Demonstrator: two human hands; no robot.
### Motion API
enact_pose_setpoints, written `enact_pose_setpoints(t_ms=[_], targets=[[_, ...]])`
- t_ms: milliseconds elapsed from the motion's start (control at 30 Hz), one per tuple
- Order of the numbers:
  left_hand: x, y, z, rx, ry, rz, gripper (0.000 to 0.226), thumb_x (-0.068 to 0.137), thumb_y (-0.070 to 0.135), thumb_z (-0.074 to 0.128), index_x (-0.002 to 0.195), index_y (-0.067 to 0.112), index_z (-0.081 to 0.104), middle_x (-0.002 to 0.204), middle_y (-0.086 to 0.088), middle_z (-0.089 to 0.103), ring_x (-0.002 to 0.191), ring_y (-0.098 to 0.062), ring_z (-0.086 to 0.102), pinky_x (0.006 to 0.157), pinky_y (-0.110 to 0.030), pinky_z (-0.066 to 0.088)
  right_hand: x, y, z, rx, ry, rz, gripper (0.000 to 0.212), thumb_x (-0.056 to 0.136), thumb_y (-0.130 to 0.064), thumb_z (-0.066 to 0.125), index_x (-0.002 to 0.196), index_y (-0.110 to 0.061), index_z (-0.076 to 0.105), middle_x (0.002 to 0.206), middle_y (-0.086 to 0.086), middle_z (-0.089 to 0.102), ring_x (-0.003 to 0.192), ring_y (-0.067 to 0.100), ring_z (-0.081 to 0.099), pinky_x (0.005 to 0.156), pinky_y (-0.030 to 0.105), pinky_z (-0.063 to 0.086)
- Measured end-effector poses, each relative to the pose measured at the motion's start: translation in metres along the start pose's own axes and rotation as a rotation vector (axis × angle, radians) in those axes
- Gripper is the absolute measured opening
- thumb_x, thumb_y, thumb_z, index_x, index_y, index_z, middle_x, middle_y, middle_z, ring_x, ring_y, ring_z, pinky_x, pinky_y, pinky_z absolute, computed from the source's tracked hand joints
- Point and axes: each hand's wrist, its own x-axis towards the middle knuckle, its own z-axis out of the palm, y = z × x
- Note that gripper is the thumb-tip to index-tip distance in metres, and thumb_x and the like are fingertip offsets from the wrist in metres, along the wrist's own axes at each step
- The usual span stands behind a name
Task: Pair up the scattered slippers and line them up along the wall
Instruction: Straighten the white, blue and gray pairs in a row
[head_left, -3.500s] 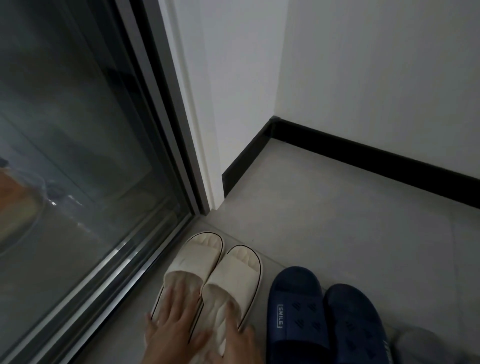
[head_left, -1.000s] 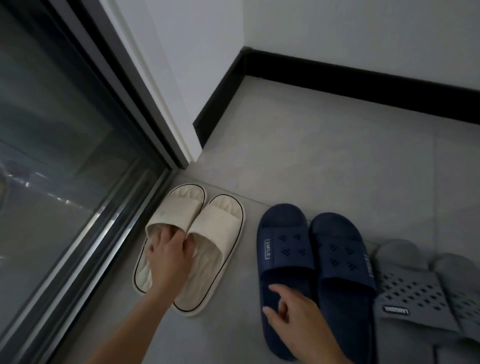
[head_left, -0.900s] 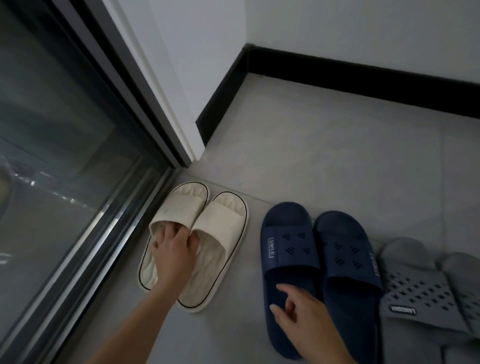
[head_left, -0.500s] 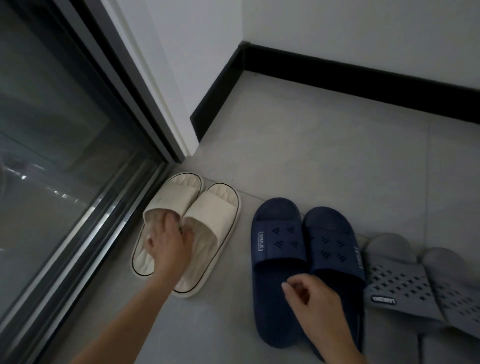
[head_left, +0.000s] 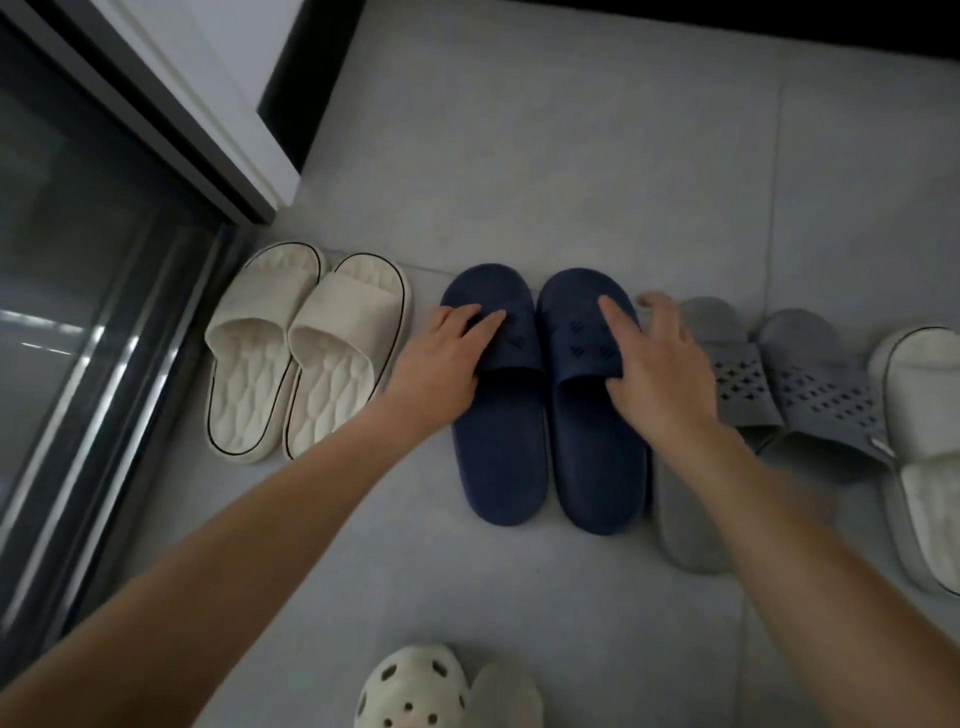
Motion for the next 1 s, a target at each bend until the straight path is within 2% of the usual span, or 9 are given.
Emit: enact_pose_setpoints(t_ms=[67, 133, 333, 600, 1000], targets=[[0.003, -0.008, -0.005, 0.010, -0.010, 0.041, 0.068, 0.082, 0.005, 0.049, 0.146, 0.020, 0.031, 0.148, -0.010, 0.037, 0.130, -0.032, 0.034, 0.102, -0.044, 0.040, 0.017, -0.001, -0.002, -0.027, -0.165, -0.060, 0.082, 0.082, -0.011, 0.062, 0.149, -0.027, 0.018, 0.149, 0.013, 0.021, 0.121, 0.036, 0.043, 0.084, 0.042, 0.048], [-0.001, -0.014, -0.006, 0.014, 0.007, 0.071, 0.067, 0.081, 0.002, 0.048, 0.145, 0.020, 0.034, 0.147, -0.010, 0.039, 0.130, -0.032, 0.036, 0.101, -0.044, 0.042, 0.023, -0.003, -0.001, -0.031, -0.226, -0.073, 0.080, 0.084, -0.012, 0.059, 0.150, -0.028, 0.016, 0.147, 0.013, 0.023, 0.120, 0.035, 0.044, 0.086, 0.041, 0.047], [-0.016, -0.023, -0.005, 0.035, 0.043, 0.094, 0.068, 0.078, -0.002, 0.049, 0.143, 0.018, 0.039, 0.144, -0.011, 0.044, 0.128, -0.033, 0.040, 0.099, -0.043, 0.045, 0.003, -0.026, 0.013, -0.002, -0.190, -0.073, 0.074, 0.085, -0.017, 0.057, 0.148, -0.019, 0.019, 0.139, 0.018, 0.028, 0.095, 0.037, 0.057, 0.071, 0.037, 0.048], [-0.018, -0.027, -0.007, 0.104, 0.028, 0.084, 0.072, 0.075, -0.002, 0.055, 0.142, 0.020, 0.040, 0.142, -0.008, 0.046, 0.127, -0.032, 0.043, 0.091, -0.044, 0.050, 0.000, -0.028, 0.018, -0.045, -0.162, -0.135, 0.076, 0.087, -0.022, 0.058, 0.150, -0.016, 0.014, 0.144, 0.017, 0.031, 0.108, 0.034, 0.054, 0.075, 0.038, 0.048], [-0.019, -0.033, -0.009, 0.104, -0.007, 0.067, 0.073, 0.078, -0.001, 0.052, 0.145, 0.022, 0.034, 0.147, -0.004, 0.038, 0.132, -0.029, 0.035, 0.108, -0.041, 0.037, -0.001, -0.035, 0.021, 0.075, -0.224, -0.112, 0.084, 0.083, -0.037, 0.063, 0.148, -0.019, 0.015, 0.145, 0.015, 0.024, 0.105, 0.033, 0.055, 0.074, 0.037, 0.048]])
